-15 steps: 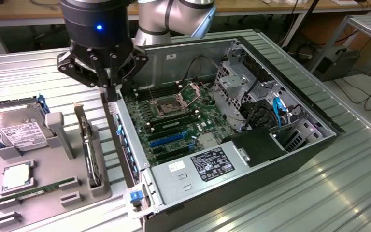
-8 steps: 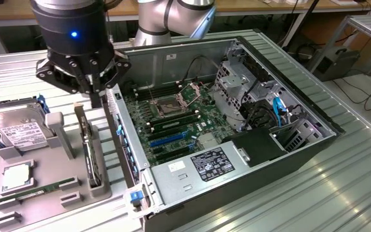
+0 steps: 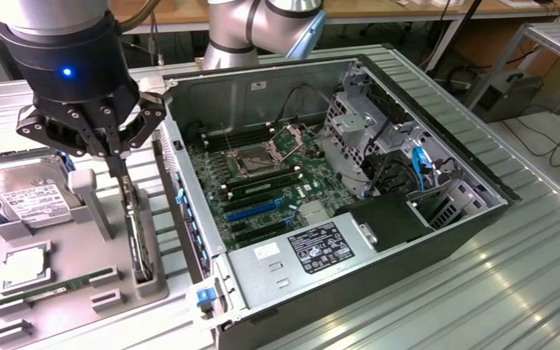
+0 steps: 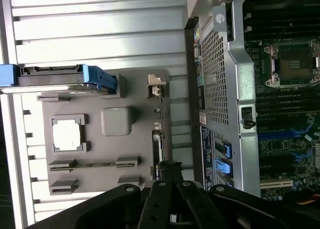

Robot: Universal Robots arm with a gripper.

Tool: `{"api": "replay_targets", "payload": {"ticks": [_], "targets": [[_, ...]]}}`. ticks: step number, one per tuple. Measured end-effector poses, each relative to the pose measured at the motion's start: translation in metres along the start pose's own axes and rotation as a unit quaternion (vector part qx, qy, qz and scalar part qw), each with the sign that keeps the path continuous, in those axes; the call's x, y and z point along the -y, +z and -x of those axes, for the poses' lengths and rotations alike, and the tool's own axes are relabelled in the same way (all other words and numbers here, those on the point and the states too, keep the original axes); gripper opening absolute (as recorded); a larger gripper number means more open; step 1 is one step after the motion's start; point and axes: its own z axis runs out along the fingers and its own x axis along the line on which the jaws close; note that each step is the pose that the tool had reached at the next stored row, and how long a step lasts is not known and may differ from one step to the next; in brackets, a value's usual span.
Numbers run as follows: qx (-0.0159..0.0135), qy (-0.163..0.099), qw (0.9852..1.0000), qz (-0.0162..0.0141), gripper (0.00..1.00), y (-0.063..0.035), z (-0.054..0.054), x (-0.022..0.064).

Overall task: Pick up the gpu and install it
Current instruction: 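Reach for the gpu, then pick up the gpu and move the gpu toward the slot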

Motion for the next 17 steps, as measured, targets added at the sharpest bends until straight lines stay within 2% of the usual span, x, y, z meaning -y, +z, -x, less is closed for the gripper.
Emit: {"api": "replay_targets", "payload": {"ticks": [17], "targets": [[0.0000,0.000,1.0000,-0.0002,0.11,0.0000,0.0000,0.0000]]}}
